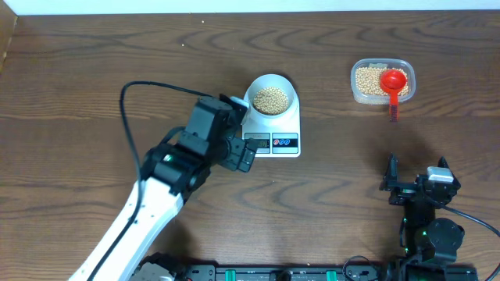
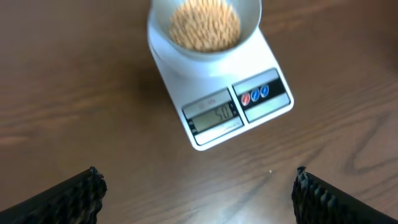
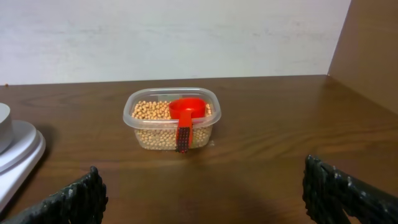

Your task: Scoop item into bowl and weigh 50g on scale

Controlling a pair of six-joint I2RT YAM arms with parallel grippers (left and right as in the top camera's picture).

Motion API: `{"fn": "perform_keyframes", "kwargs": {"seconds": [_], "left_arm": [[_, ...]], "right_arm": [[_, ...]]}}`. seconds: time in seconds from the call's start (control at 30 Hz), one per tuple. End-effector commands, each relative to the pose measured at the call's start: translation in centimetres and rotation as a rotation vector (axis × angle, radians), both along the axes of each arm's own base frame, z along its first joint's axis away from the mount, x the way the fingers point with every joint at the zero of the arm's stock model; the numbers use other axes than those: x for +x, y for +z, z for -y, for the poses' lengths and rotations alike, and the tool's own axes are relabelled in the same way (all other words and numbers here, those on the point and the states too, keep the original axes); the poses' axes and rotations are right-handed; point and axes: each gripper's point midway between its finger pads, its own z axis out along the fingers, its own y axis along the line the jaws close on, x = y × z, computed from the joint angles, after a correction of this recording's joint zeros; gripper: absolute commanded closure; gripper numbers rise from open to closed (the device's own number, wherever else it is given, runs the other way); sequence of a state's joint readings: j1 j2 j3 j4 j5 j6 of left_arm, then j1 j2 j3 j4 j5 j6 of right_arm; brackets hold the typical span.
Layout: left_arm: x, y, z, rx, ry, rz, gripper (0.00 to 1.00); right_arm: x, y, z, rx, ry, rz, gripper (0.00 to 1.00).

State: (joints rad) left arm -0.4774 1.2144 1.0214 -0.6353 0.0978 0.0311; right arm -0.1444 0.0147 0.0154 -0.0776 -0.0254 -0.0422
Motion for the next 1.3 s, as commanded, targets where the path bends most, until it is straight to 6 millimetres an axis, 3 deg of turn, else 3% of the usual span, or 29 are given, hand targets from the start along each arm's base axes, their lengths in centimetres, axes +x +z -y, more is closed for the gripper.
{"fn": "perform_keyframes", "kwargs": {"seconds": [0.0,0.2,0.33,0.43,0.77,1.27], "left_arm": [[-0.3,3.3,-1.8,-0.005,0.026,0.121,0.02],[-0.9,7.3,-6.4,-0.083,0.171,0.249,0.02],[-1.4,8.4,-10.4,-0.130,0.293,0.370,0.02],[-2.1,8.5,-12.3,-0.141,0.355,0.454,0.02],[-3.8,5.6,-15.6,-0.160,0.461,0.693,0.02],[-4.4,0.0,-17.0,-0.165,0.504,0.880,0.02]], "right_arm": [[0.0,-0.2,-0.1,-0.016,0.001,0.001,0.01],[0.0,-0.2,-0.1,-0.016,0.001,0.001,0.01],[0.0,-0.2,-0.1,-0.016,0.001,0.001,0.01],[0.0,-0.2,-0.1,-0.016,0.001,0.001,0.01],[0.0,-0.2,-0.1,-0.016,0.001,0.001,0.01],[0.0,-0.2,-0.1,-0.016,0.001,0.001,0.01]]}}
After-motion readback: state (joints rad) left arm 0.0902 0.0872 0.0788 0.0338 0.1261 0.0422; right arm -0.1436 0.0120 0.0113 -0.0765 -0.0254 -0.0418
